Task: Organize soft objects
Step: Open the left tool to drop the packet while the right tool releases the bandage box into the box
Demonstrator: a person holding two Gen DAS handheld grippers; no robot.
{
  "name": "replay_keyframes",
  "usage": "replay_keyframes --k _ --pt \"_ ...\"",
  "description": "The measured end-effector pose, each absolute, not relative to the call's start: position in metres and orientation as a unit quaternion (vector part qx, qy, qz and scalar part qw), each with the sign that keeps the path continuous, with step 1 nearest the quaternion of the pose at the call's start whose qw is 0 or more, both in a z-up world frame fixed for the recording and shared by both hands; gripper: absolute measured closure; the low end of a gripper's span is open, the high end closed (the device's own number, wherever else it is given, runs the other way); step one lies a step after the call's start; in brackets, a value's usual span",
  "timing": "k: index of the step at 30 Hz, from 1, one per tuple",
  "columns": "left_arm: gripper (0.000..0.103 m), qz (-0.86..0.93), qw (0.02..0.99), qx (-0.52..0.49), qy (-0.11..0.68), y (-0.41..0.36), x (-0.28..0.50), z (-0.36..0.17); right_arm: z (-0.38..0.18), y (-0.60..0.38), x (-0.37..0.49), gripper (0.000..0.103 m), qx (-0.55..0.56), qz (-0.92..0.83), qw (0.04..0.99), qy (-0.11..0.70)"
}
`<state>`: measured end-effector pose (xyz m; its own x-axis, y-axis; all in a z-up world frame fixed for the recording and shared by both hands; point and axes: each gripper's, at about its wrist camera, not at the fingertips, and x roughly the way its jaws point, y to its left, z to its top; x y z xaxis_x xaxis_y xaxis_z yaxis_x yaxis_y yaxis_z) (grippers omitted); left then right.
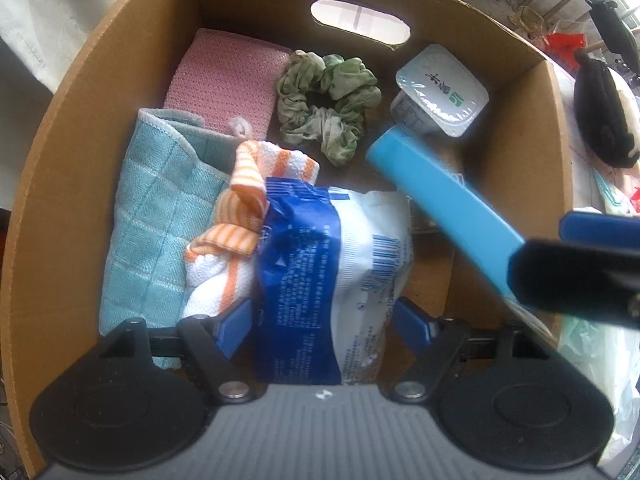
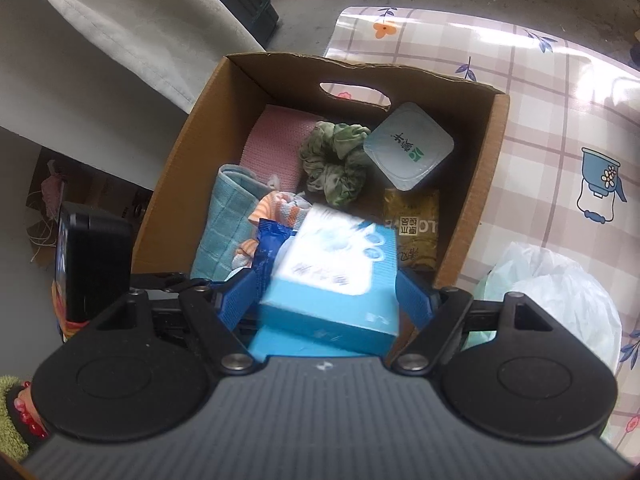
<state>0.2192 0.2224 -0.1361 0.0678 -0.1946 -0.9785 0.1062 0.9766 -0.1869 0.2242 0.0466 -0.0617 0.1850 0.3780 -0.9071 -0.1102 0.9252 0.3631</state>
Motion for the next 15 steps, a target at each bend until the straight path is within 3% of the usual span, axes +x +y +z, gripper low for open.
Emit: replay_keyframes --k 15 --pt "0.024 -0.093 0.739 -0.022 0.667 0.218 0.213 -0.125 -0.045 0.029 0.206 0.034 0.115 0.157 0.773 0.604"
